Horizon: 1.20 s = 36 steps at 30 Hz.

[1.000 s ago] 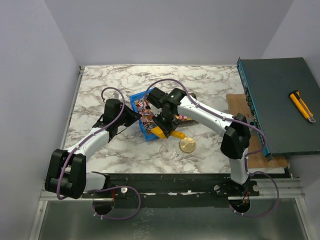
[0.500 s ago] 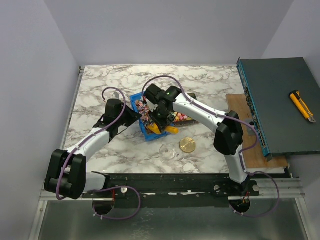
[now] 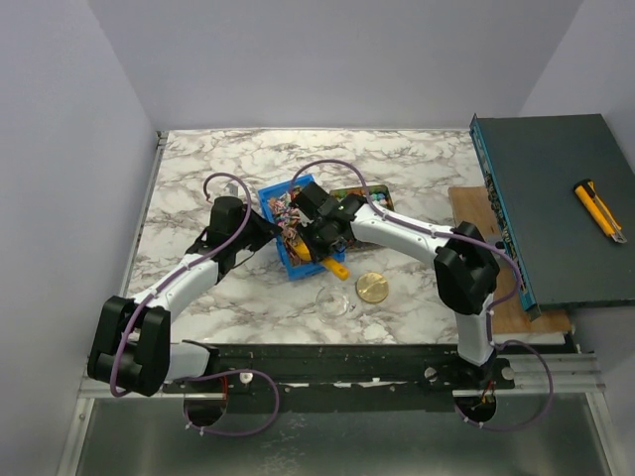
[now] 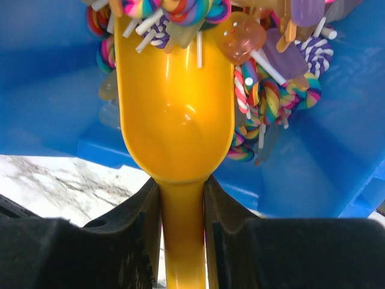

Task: Pack the candies
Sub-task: Scoop the fake candies from the storage box.

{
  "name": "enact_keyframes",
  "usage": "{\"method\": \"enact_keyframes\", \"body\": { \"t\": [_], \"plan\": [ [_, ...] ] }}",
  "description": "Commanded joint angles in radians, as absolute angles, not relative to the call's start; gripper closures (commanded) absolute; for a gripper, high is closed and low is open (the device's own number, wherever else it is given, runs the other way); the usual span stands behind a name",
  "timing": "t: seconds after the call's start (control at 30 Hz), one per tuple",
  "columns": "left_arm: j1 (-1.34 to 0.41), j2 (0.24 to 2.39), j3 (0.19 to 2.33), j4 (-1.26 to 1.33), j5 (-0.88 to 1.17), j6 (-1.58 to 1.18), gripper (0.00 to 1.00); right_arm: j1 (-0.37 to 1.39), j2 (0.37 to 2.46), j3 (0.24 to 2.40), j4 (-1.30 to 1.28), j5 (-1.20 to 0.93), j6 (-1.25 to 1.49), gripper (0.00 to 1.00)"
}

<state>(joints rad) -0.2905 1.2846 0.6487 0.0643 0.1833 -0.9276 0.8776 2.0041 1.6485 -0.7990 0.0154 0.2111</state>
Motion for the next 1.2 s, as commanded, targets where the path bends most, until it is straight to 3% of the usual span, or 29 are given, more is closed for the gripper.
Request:
{"method": "enact_keyframes", "body": {
  "t": [0.0, 0.5, 0.83, 1.17],
  "plan": [
    [-0.342, 1.295, 0.646, 0.012, 0.276, -0.873, 1.0, 0.868, 1.973, 1.543, -0.466, 0.119, 0.263, 0.99],
    [-0.344, 1.31, 0.661, 0.002, 0.27, -0.873, 0.97, 0.868, 1.894, 1.352, -0.139, 0.171, 0.252, 0.99],
    [-0.344, 1.308, 0.693, -0.049, 0.246, -0.866, 0.68, 0.867, 1.796, 1.227, -0.097, 0.191, 0.234, 0.99],
    [-0.342, 1.307, 0.717, -0.081, 0.204, -0.866, 0.52, 0.869, 1.732, 1.234, -0.215, 0.222, 0.22, 0.99]
  ]
}}
